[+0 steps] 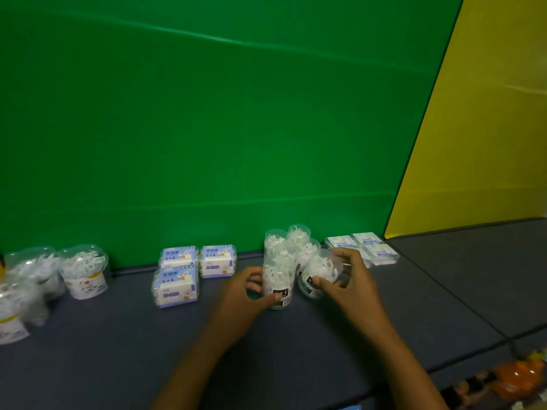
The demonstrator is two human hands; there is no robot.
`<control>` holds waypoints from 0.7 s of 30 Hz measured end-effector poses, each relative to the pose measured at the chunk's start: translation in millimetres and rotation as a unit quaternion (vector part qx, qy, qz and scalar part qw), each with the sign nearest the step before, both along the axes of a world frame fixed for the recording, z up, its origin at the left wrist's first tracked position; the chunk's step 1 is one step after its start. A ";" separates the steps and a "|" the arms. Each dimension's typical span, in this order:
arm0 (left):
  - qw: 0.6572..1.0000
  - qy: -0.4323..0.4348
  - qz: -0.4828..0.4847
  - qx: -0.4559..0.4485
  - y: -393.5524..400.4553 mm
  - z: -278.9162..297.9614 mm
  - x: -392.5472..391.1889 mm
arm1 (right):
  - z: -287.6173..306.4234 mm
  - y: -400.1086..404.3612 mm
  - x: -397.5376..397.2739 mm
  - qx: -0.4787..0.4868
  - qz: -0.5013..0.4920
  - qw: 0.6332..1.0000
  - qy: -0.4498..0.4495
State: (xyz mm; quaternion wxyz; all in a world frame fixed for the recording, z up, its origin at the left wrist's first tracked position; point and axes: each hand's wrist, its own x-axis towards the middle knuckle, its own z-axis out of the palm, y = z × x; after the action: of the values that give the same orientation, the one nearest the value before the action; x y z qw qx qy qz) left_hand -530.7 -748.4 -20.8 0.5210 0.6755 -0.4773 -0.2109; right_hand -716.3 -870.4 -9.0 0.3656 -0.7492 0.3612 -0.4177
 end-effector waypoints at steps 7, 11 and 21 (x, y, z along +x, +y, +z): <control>0.998 -0.023 0.047 0.023 -33.1 -21.2 -27.1 | -3.1 -40.4 -17.7 0.003 0.042 0.999 -0.011; 0.994 -0.041 0.103 0.001 -44.5 -30.1 -33.4 | -7.1 -55.3 -22.9 -0.008 0.059 0.998 -0.019; 0.989 -0.082 0.119 0.008 -43.0 -30.2 -41.2 | -11.5 -72.1 -27.2 0.014 0.116 0.993 -0.020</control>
State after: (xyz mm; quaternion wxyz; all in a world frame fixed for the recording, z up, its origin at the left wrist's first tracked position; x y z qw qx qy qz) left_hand -571.9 -791.3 -50.9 0.4959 0.7471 -0.4323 -0.0953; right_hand -743.4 -942.4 -20.5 0.4296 -0.7721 0.2702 -0.3824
